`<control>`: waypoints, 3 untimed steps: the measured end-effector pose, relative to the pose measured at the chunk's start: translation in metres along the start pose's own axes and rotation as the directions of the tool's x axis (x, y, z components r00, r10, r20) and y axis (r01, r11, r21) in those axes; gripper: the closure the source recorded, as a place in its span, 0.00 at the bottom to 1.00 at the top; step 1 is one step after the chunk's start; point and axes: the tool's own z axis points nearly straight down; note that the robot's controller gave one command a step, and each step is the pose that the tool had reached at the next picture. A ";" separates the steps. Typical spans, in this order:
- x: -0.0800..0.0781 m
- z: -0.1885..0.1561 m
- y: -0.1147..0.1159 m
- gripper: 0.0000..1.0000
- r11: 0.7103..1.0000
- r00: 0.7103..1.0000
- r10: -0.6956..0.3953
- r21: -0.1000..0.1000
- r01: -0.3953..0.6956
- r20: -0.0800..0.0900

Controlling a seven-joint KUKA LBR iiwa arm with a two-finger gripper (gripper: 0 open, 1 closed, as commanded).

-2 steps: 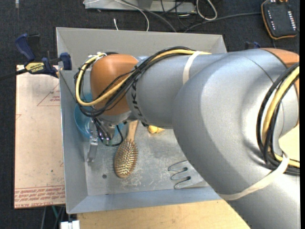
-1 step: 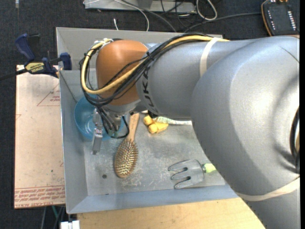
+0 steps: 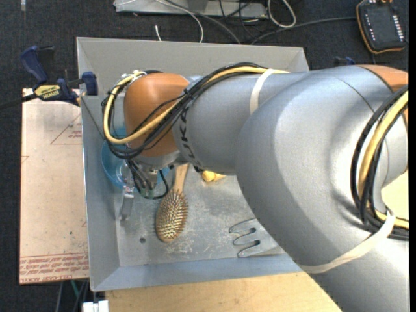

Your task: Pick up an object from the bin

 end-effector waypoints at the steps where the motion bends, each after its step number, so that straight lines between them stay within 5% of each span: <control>1: -0.033 0.001 -0.054 0.00 0.836 0.835 -0.549 0.003 0.549 0.016; 2: -0.001 -0.002 0.003 1.00 0.975 0.975 0.222 -0.002 -0.222 -0.001; 3: -0.001 -0.003 0.003 1.00 0.975 0.975 0.223 -0.004 -0.223 -0.001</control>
Offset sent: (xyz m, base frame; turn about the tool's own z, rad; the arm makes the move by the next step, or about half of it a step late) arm 0.0003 -0.0006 -0.0029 0.2309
